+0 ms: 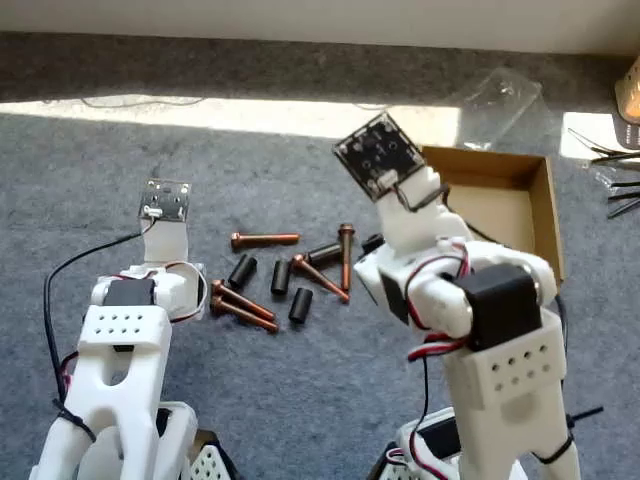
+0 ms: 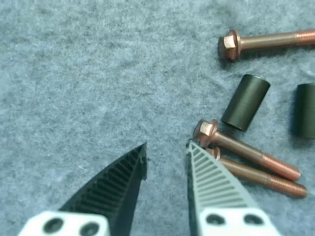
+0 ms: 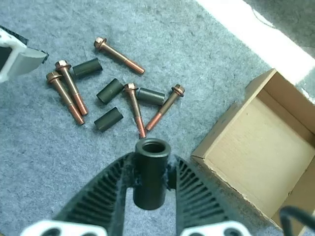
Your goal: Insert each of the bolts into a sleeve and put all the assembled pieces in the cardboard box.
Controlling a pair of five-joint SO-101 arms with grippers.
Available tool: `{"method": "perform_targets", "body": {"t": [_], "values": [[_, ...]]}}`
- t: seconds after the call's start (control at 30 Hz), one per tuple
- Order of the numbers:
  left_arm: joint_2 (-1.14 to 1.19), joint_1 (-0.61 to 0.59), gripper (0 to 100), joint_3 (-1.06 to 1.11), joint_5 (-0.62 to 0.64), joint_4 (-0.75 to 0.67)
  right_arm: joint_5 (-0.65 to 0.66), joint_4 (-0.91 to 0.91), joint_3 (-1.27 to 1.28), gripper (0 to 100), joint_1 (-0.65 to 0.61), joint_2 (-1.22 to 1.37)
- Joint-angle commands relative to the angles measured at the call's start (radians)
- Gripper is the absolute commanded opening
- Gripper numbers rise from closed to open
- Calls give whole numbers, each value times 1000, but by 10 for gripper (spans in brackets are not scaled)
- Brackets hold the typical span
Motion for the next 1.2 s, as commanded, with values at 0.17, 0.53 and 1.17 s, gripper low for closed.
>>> {"method": "perform_targets", "body": {"t": [0.17,0.53,1.17], "values": [[1,151,133,-59,-74,110,-25,-170,423,5,117,-400],[2,271,133,-309,-69,348,-84,-348,780,5,248,-642],[628,294,133,-814,-86,434,-143,-507,1084,5,249,-869]]}}
